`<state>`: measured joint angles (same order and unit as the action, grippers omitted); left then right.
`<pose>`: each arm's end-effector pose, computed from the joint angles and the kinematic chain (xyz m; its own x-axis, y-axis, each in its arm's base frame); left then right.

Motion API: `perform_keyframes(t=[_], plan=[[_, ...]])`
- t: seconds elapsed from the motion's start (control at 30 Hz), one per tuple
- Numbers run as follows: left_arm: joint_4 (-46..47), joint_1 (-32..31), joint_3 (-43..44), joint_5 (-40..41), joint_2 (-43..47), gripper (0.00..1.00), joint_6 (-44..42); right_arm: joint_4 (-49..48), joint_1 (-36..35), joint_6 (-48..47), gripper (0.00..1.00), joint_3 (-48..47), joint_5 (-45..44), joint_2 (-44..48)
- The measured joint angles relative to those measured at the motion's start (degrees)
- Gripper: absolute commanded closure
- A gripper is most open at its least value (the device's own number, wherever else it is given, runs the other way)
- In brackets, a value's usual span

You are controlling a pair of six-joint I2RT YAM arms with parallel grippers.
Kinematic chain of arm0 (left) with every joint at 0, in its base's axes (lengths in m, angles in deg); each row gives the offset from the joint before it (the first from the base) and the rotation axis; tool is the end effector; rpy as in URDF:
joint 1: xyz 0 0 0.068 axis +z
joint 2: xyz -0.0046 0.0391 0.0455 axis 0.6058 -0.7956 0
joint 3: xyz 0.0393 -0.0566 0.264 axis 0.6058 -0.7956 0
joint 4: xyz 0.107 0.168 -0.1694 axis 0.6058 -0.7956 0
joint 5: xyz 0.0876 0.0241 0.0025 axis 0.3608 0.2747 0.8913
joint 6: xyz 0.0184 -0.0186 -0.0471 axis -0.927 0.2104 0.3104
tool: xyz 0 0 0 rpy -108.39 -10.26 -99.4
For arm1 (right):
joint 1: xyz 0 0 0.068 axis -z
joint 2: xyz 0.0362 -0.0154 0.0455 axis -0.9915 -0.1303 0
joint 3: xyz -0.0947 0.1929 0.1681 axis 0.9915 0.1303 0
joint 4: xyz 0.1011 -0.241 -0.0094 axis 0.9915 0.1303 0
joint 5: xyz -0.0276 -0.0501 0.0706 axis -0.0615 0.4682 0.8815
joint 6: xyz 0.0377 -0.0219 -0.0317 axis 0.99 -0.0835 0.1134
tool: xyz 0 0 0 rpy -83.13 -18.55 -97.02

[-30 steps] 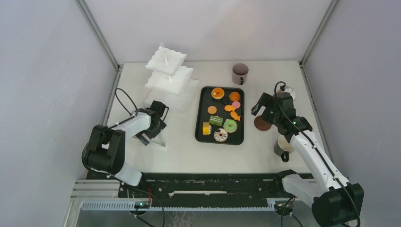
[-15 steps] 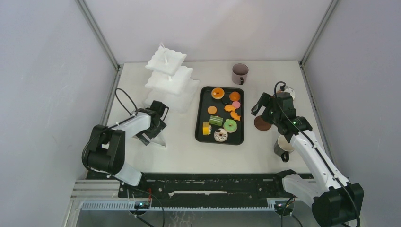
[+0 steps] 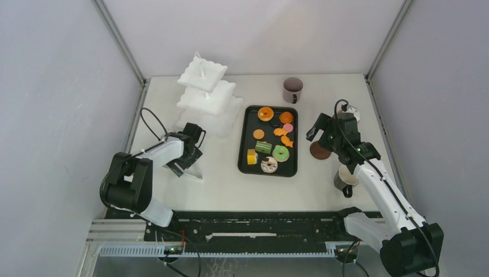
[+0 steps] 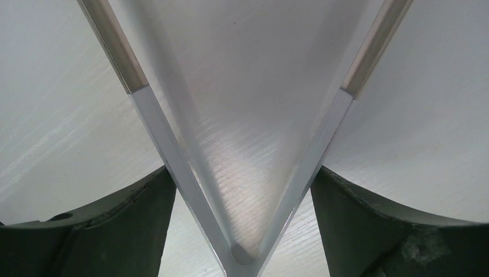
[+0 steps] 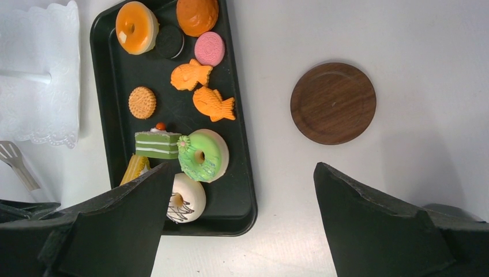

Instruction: Serve the afternoon tea

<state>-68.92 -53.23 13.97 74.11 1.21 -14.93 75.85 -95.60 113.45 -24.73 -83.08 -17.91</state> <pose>0.2480 -0.0539 0.1586 -0.5505 -0.6838 -0.4790 -0.7920 0.6092 0.0406 0.2075 0.0439 0.2852 -0.6110 0.4017 -0.6821 0.2256 0.9143 0.3364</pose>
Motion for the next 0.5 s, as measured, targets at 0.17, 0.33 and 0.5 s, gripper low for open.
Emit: perform_keyframes(t=[0.17, 0.33, 0.5], plan=[[0.00, 0.00, 0.00, -0.02, 0.00, 0.17, 0.00, -0.02, 0.00, 0.04, 0.01, 0.57, 0.00, 0.00], [0.00, 0.00, 0.00, -0.02, 0.00, 0.22, 0.00, 0.00, 0.00, 0.04, 0.01, 0.87, 0.00, 0.00], [-0.11, 0.00, 0.00, 0.00, 0.00, 0.35, -0.02, 0.00, 0.00, 0.04, 0.01, 0.87, 0.00, 0.00]])
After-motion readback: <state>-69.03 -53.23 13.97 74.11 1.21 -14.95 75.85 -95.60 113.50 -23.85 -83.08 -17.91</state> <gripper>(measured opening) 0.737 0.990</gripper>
